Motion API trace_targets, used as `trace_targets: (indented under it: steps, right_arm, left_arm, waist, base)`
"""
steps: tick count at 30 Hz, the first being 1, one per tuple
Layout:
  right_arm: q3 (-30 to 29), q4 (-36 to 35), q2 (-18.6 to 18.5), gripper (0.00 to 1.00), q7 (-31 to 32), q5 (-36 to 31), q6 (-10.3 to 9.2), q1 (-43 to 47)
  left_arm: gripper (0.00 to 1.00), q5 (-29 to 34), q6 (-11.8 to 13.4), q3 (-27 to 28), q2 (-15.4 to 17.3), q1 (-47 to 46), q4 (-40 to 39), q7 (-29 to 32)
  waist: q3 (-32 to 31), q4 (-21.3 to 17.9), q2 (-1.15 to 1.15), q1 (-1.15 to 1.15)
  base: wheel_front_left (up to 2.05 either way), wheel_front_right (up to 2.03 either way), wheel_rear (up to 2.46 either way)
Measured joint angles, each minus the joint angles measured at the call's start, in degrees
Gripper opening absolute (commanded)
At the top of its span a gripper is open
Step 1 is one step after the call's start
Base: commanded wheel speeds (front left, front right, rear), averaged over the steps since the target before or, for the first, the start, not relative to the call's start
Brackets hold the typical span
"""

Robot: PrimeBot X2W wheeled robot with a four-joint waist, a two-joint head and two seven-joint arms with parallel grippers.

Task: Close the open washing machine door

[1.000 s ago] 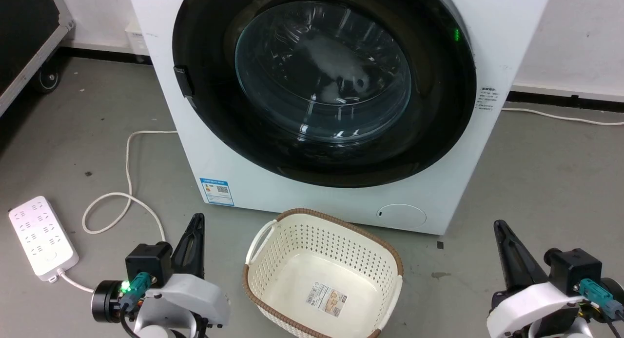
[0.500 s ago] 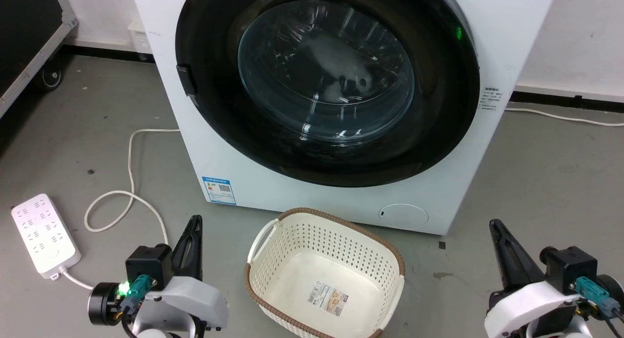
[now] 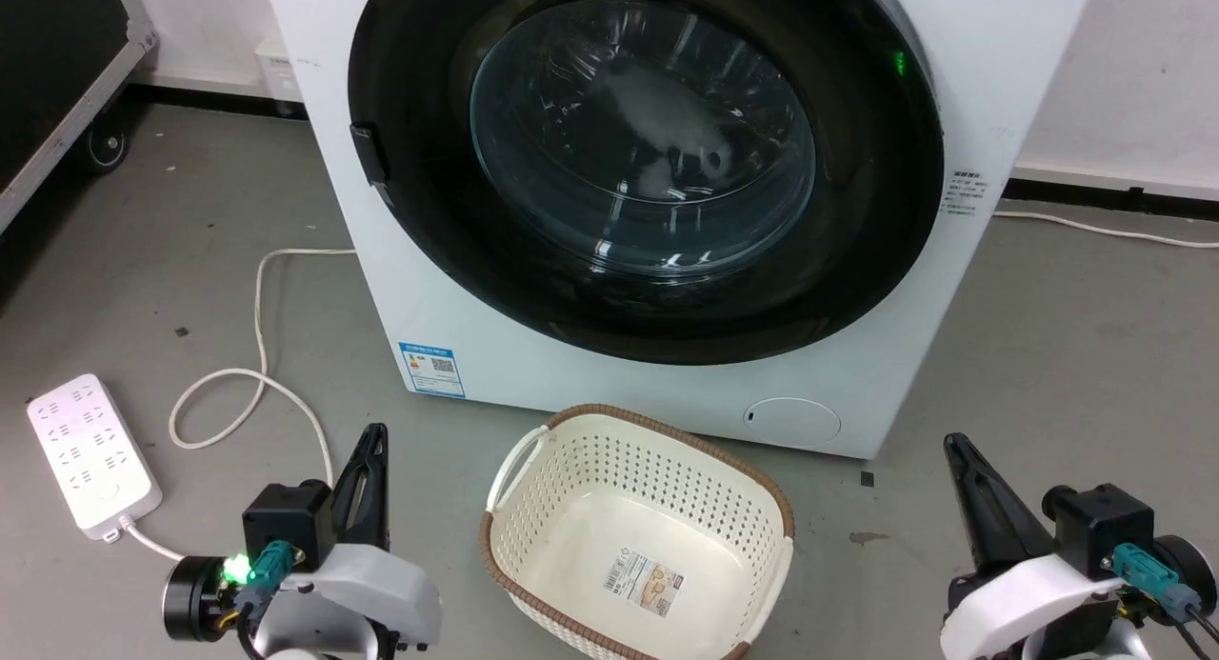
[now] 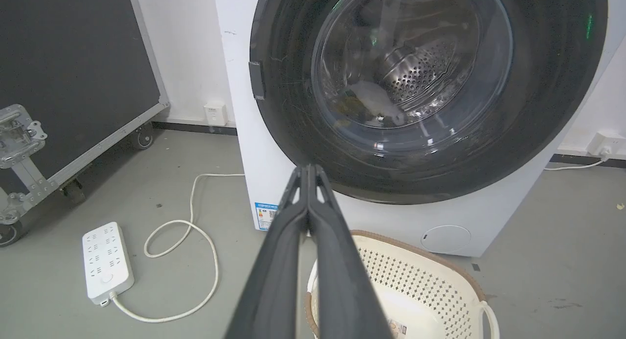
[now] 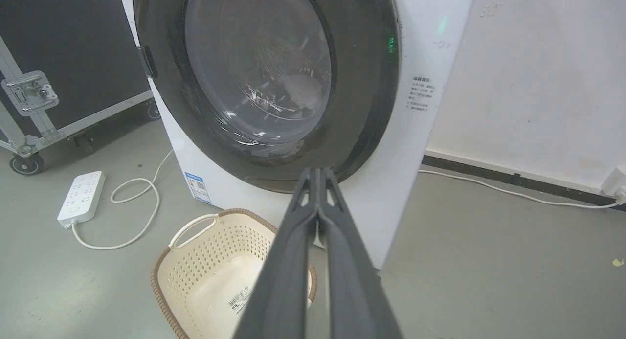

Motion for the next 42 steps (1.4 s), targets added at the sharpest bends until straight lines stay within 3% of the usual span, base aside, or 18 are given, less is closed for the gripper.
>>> trace_targets:
  steps: [42]
  right_arm:
    - [2.02,-3.67,0.0,0.0,3.03,-1.6,0.0,0.74]
  left_arm:
    - [0.0,5.22,1.01,1.49,-1.08,3.32,-5.34,3.28]
  waist:
    - [0.32,1.0,0.0,0.0]
  base:
    - [0.0,0.0,0.0]
